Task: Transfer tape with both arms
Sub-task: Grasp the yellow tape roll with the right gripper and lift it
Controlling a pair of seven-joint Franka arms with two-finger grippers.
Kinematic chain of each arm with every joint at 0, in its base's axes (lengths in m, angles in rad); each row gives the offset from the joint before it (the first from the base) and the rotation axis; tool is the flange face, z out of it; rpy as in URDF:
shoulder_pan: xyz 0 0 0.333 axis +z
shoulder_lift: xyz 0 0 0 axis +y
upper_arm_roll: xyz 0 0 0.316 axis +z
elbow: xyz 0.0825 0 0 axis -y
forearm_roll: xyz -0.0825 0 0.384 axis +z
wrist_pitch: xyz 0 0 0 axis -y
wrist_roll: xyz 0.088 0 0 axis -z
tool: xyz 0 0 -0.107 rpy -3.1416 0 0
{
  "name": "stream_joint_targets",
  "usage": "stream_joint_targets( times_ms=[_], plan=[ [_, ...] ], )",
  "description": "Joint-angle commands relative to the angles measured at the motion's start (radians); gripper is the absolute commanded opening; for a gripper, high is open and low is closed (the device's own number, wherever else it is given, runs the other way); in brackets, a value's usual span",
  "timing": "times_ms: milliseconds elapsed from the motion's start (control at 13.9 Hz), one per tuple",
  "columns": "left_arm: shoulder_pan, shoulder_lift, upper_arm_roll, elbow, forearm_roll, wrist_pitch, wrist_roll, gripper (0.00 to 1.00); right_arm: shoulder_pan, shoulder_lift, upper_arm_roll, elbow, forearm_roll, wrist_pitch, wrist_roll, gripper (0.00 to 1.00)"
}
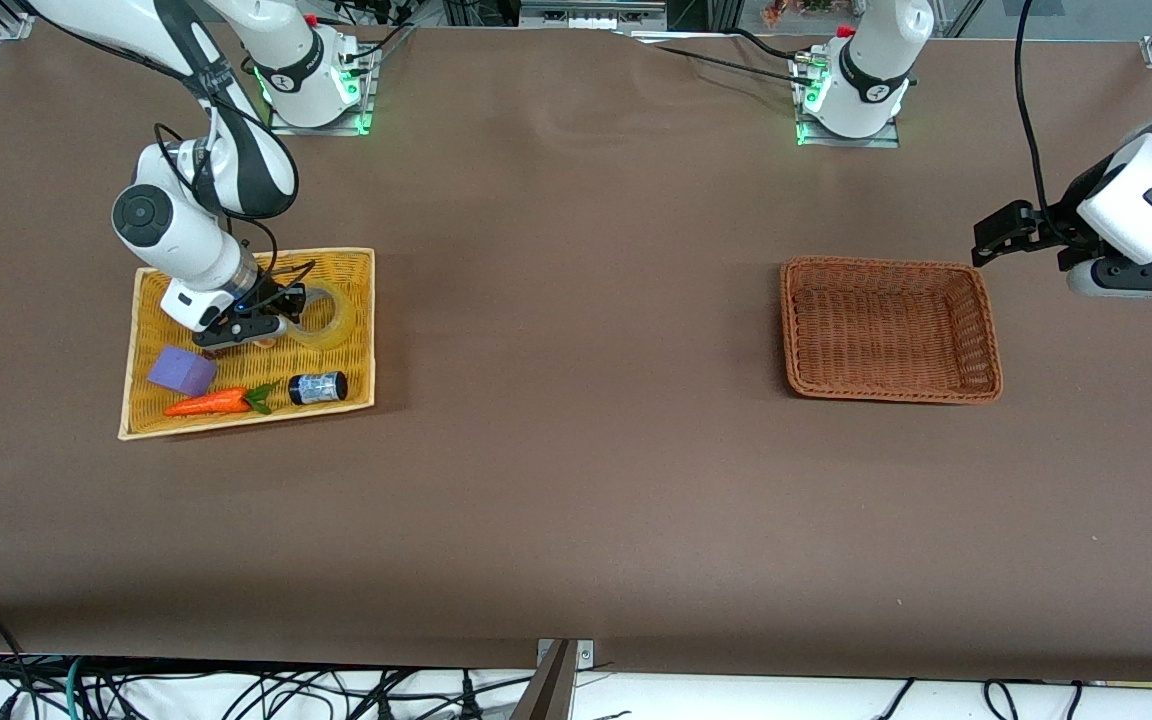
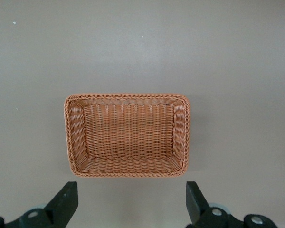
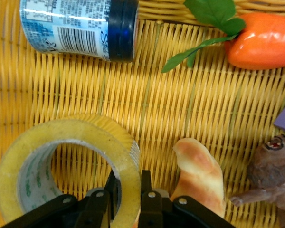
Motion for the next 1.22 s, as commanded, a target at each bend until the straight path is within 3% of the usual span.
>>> stream_joint_targets(
  times_ms=[0,215,431,574,862,1149],
  plan=[
    [0.001,0.006,-0.005,0.025,-0.008,-0.022,0.01,1.0,-0.002,-0.032,0.004,0.0,-0.01,0.005,-0.014,0.0],
    [0.001,0.006,-0.006,0.025,-0.008,-0.022,0.01,1.0,-0.004,-0.07,0.004,0.105,-0.01,-0.155,-0.014,0.0],
    [0.001,0.004,-0.006,0.025,-0.008,-0.024,0.009,1.0,-0.002,-0.064,0.03,0.363,-0.002,-0.498,0.001,0.0],
    [0.001,0.004,-0.006,0.025,-0.008,-0.024,0.009,1.0,-0.001,-0.056,0.072,0.496,0.021,-0.646,0.021,0.0],
    [-0.002,0.003,-0.007,0.027,-0.008,-0.024,0.009,1.0,0.075,0.002,0.173,0.65,0.067,-0.682,0.271,0.0],
    [-0.008,0.003,-0.006,0.027,-0.008,-0.024,0.009,1.0,0.316,0.187,0.179,0.851,0.0,-0.677,0.658,0.0]
  ],
)
